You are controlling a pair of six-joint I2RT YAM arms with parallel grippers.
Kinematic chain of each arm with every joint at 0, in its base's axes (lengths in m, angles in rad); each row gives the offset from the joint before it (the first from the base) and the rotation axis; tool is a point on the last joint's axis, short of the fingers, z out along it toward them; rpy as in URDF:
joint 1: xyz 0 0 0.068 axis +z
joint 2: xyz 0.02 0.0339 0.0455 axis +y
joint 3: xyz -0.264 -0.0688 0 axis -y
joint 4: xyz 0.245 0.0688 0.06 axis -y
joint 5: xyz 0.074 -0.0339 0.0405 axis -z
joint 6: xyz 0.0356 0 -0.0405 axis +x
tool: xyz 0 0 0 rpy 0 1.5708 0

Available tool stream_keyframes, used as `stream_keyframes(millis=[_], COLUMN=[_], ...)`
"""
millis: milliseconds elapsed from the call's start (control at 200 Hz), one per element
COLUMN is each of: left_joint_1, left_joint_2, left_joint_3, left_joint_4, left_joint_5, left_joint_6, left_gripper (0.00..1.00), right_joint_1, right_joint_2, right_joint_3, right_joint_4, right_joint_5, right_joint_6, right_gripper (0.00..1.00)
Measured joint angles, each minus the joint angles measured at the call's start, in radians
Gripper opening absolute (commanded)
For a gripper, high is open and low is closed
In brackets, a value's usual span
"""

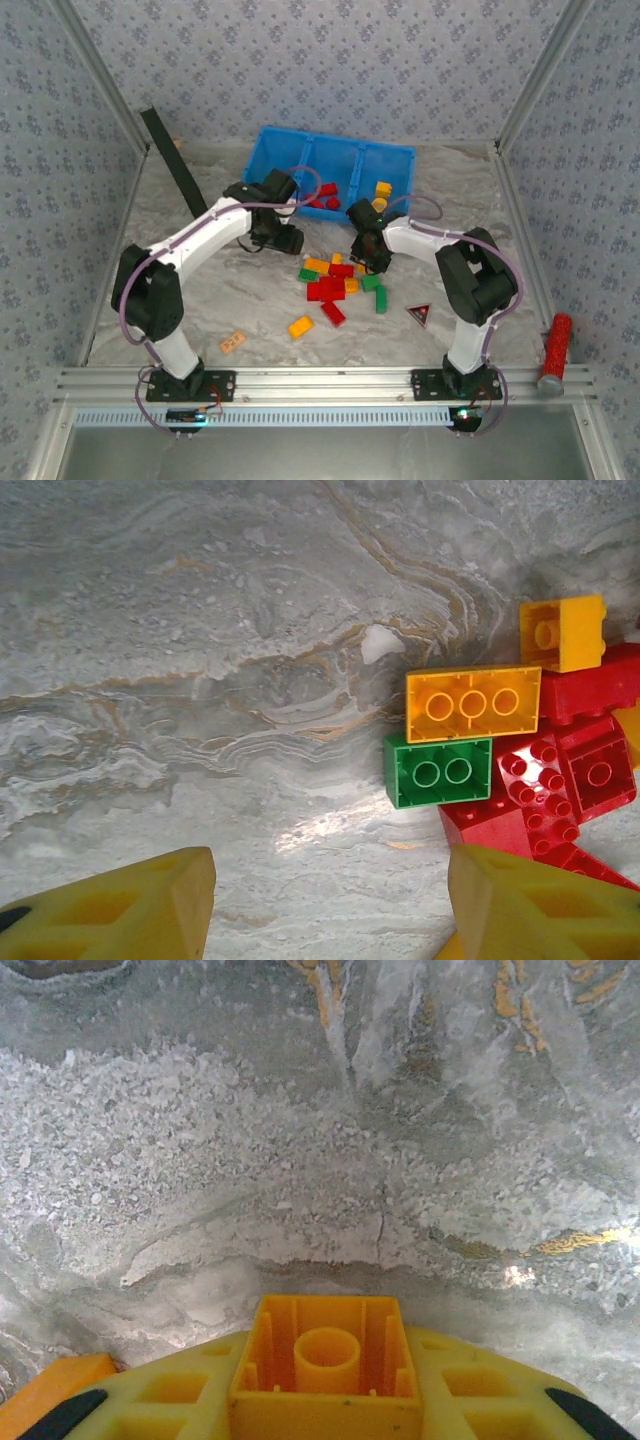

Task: Sort the legos into containers by color
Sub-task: Pick up the lego from the center of the table, then place the lego in the container.

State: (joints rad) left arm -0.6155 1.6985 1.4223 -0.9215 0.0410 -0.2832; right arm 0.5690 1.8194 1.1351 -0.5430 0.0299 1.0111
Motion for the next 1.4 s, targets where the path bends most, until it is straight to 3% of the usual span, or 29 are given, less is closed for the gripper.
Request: stream_keyframes(millis=[190, 520, 685, 1104, 1399], left_joint_1=[-0.043, -0.086, -0.106, -0.132, -0.132], left_joint_2=[0.045, 0.117, 0.139, 0.158, 0.188], left_joint_3=[-0.008, -0.023, -0.023, -0.071, -0.071], left_joint_4=[0.051, 0.09, 0.099, 0.126, 0.15], left_joint_5=[0.018, 0.053, 0.056, 0.04, 0.028], left_joint_6=[-0.026, -0.043, -0.047, -0.052, -0.063], left_gripper=[0.64, 0.66, 0.73, 0.73, 0.73], right_joint_1=[0.006, 0.007, -0.016, -0.152, -0.203], right_joint_2=[-0.043, -0.339, -0.416, -0.416, -0.298], right_joint_3=[-0.034, -0.076, -0.06, 0.099, 0.236], right_joint_4=[-0.004, -0.136, -0.214, -0.225, -0.16], right_joint_5=[0.015, 0.082, 0.121, 0.15, 0.15], right_joint_6=[-0.061, -0.184, -0.25, -0.43, -0.545], right_gripper=[0.3, 0.29, 0.29, 0.3, 0.3])
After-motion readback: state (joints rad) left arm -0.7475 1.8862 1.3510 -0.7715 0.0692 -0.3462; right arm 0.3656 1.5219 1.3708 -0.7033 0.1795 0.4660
